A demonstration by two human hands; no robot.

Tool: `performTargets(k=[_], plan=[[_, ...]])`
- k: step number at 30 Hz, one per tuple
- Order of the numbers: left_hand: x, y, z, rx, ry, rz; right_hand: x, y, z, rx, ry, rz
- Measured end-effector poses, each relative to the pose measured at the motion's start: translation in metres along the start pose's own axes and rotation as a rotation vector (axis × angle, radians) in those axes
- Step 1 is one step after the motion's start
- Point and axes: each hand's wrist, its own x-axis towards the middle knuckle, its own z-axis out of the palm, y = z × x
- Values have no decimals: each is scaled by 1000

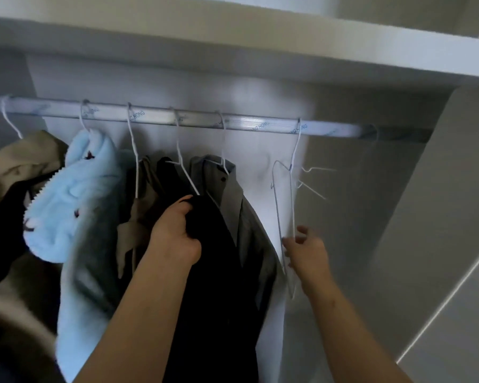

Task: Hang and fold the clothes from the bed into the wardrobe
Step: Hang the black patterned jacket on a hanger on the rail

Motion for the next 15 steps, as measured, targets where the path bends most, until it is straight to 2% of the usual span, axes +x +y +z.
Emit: performTargets(k=[7, 10, 13, 15], plan=[[-1, -3, 8, -90, 9, -43, 31, -4, 3, 109, 78, -119], [-2, -3, 3, -55, 69, 13, 31, -6, 4, 152, 80, -149], [-7, -2, 0, -128, 6, -70, 26, -5, 3, 183, 116, -202], [-8, -1, -2, -102, 16, -65, 19, -4, 2, 193, 133, -226]])
